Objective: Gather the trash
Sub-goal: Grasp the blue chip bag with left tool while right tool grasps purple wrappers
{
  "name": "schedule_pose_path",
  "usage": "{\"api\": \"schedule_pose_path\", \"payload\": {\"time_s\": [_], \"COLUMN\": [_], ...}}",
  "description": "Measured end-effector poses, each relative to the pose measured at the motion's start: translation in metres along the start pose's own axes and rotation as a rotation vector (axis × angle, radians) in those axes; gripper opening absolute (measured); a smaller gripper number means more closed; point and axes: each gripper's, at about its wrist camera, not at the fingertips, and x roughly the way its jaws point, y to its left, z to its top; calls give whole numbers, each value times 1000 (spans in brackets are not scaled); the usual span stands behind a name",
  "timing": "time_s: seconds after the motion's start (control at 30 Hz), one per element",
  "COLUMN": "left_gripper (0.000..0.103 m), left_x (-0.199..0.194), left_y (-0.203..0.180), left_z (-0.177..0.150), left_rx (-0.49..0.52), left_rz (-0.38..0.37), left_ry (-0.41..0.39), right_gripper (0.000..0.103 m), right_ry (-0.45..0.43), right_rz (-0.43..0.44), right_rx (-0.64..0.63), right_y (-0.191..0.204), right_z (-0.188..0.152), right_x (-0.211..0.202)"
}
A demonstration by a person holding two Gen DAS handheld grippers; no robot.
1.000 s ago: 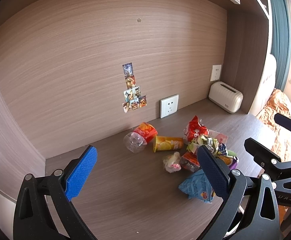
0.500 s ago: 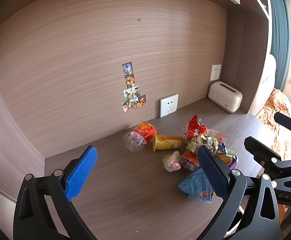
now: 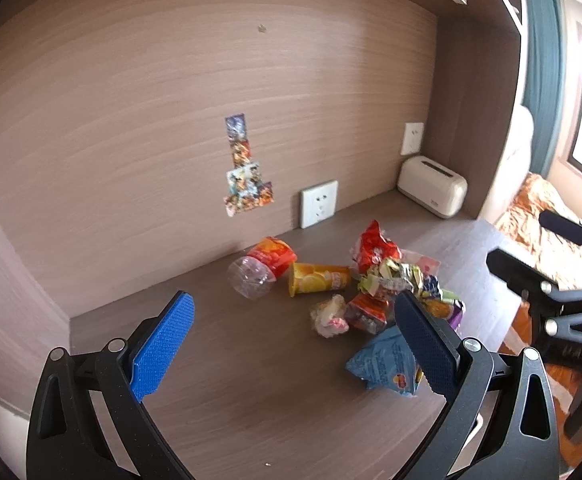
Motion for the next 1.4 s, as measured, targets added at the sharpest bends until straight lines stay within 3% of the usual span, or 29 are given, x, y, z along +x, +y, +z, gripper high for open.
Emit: {"api": "schedule_pose_path", "payload": {"time_s": [0.3,0.53,0.63,0.8,0.83,0.87,0.9,0.93,1.13,1.4], "left_gripper": [98,98,98,97,95,86,79,78,73,73], "left_x": [43,89,109,142,146,149,154,158,152,125], "left_y": [-39,-75,-85,-98,-98,-98,-98,-99,-93,-88], "left_z": [-40,-58,-65,-78,-79,-81,-83,-85,-85,-72], "left_rx": [202,274,303,379,375,365,354,350,328,332], "left_rz": [-131,-247,-274,-252,-273,-293,-309,-312,-319,-334], "left_ry": [74,139,168,201,212,216,234,250,204,156], "right_gripper": [100,100,100,99,94,90,73,65,61,61], "right_ry": [125,269,301,352,363,387,418,428,379,306], "right_rz": [-53,-64,-38,8,18,34,56,75,46,-96], "right_rx": [8,64,113,206,219,234,250,276,285,189], "right_y": [-16,-28,-32,-35,-36,-35,-35,-35,-39,-50], "right_z": [-32,-67,-77,-84,-85,-88,-91,-93,-82,-62], "right_x": [37,84,99,132,137,145,154,157,133,83]}}
